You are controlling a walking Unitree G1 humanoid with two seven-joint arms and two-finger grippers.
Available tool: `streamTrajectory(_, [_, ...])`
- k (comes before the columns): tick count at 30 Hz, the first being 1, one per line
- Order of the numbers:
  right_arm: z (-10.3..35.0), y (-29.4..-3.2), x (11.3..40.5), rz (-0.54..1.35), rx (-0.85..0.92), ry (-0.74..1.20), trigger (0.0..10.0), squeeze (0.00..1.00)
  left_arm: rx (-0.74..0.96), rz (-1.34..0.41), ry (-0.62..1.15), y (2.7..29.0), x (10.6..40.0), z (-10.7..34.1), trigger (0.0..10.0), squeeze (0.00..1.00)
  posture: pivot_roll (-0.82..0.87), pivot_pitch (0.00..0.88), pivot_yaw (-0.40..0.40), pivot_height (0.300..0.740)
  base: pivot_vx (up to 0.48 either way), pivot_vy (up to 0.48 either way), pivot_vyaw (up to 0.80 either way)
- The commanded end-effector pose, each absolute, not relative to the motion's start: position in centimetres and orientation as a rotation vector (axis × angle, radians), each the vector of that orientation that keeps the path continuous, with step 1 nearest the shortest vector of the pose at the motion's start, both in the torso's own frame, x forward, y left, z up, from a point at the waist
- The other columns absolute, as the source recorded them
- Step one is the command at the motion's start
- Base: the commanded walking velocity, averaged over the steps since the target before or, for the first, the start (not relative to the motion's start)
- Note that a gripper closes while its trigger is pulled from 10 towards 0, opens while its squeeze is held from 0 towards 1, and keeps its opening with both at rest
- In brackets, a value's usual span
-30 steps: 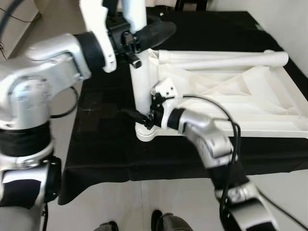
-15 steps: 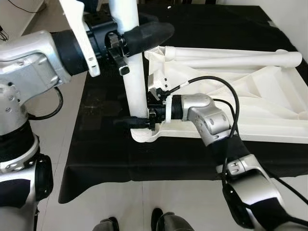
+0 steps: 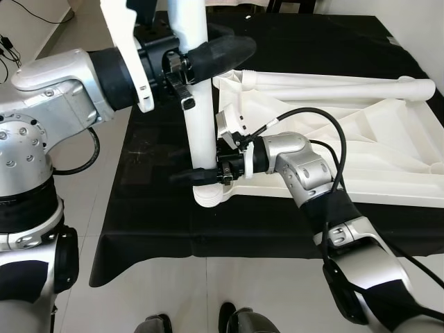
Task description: Building children table
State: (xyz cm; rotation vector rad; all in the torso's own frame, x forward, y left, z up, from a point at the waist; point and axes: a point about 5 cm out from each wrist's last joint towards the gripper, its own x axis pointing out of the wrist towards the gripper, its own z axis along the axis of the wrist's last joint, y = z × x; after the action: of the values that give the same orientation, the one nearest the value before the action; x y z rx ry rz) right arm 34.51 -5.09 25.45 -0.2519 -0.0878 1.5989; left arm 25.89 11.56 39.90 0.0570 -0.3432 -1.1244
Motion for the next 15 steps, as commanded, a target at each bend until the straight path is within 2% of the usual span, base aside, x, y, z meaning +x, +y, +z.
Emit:
streamTrajectory(1, [26.3,-4.4,34.5,1.600,-0.261,-0.125,0.0,0.00,0.064,-1.198,-0.294,10.6,26.2,38.9,0.0,0.00,-0.19,0.172,-0.055,0.740,0.000,0.000,0.00])
streamTrajectory(2, [26.3,-4.4,34.5,1.600,-0.261,-0.125,0.0,0.00,0.064,-1.198,-0.294,10.6,26.2,38.9,0.0,0.00,-0.19,0.172,-0.055,0.740,0.000,0.000,0.00])
streamTrajectory(3, [26.4,-4.4,34.6,1.592,-0.260,-0.132,0.0,0.00,0.052,-1.183,-0.306,10.5,26.6,39.0,10.0,1.00,-0.19,0.166,-0.054,0.740,0.000,0.000,0.00])
streamTrajectory(9, [28.2,-5.0,36.4,1.410,-0.201,-0.207,0.0,0.00,-0.113,-1.084,-0.442,10.1,29.3,40.9,10.0,1.00,-0.20,0.166,-0.049,0.740,0.000,0.000,0.00])
streamTrajectory(15, [28.8,-5.9,36.8,1.365,-0.164,-0.233,0.0,0.00,-0.159,-1.062,-0.484,10.3,29.6,41.0,10.0,1.00,-0.20,0.164,-0.049,0.740,0.000,0.000,0.00])
